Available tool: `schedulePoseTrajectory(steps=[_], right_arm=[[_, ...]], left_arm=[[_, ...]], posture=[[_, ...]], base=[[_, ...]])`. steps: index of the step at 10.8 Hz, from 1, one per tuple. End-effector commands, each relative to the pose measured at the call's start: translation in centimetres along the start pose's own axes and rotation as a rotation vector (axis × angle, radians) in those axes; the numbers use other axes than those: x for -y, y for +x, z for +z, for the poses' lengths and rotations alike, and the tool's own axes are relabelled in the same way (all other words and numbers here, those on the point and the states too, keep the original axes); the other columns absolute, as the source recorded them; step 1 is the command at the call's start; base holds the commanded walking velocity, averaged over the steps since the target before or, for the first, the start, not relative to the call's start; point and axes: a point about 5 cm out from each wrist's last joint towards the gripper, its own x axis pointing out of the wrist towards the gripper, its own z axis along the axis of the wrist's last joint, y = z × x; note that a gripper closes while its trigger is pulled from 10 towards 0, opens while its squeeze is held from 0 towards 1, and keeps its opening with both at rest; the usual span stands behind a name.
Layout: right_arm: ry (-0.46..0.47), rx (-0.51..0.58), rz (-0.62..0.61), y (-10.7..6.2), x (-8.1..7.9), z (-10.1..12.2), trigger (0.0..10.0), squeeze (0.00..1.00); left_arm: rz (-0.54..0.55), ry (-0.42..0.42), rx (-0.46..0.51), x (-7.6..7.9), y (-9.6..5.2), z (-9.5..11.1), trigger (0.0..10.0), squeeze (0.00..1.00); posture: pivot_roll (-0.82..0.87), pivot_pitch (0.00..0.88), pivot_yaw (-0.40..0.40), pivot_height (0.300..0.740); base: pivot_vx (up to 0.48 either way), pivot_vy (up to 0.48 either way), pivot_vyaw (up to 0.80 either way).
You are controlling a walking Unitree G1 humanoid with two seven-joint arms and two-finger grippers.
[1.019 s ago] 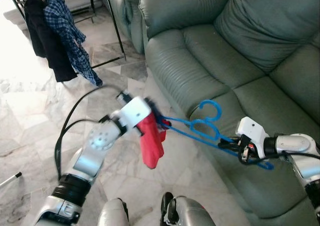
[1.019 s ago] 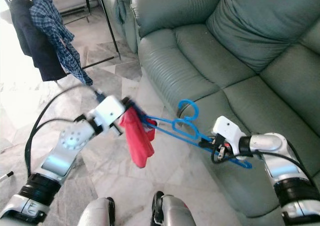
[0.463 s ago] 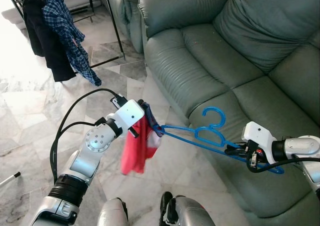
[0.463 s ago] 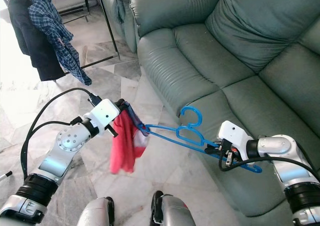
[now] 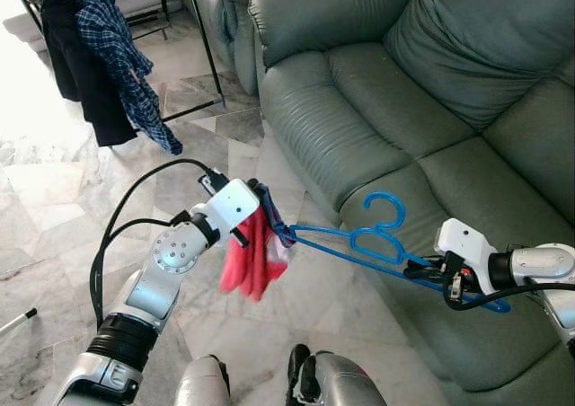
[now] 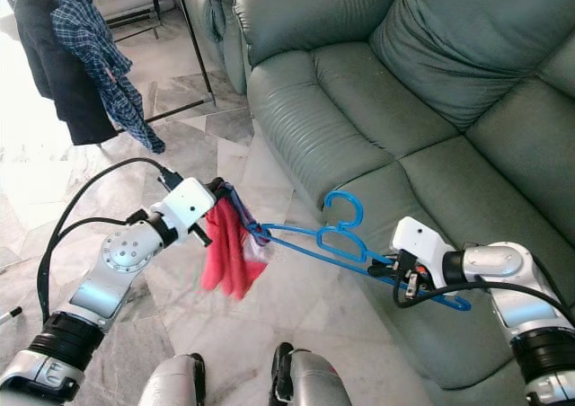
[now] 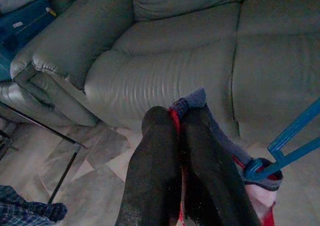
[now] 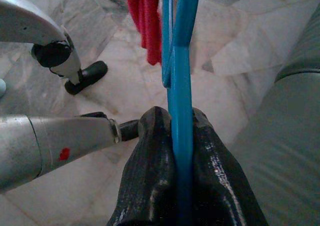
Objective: Hang hanger
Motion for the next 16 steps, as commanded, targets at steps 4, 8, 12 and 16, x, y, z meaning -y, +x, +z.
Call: schedulePoseTrajectory(steps=[4, 8, 12, 16], right_arm=[[-0.015, -0.002, 0.013, -0.4, 0.1, 0.2, 10.0, 0.00], [0.183, 0.154, -0.413, 9.4, -0.9, 1.0, 10.0, 0.00], [0.356, 0.245, -0.574, 11.4, -2.5, 0.3, 10.0, 0.00], [0.649, 0.435, -0.827, 11.8, -2.5, 1.6, 10.0, 0.00]], left_arm=[[0.003, 0.025, 0.022, -0.3, 0.2, 0.5, 10.0, 0.00], [0.402, -0.315, -0.256, 0.1, -2.9, -7.9, 10.0, 0.00], [0.477, -0.418, -0.331, 1.8, -4.5, -10.4, 10.0, 0.00], [0.437, -0.386, -0.231, 1.2, -2.8, -8.6, 10.0, 0.00]], posture=[[-0.08, 0.202, -0.074, 0.740], [-0.04, 0.171, -0.076, 0.740], [-0.02, 0.150, -0.058, 0.740], [-0.03, 0.158, -0.042, 0.740]], base=[[0.000, 0.000, 0.00], [0.000, 0.000, 0.00], [0.000, 0.120, 0.00], [0.000, 0.472, -0.10]])
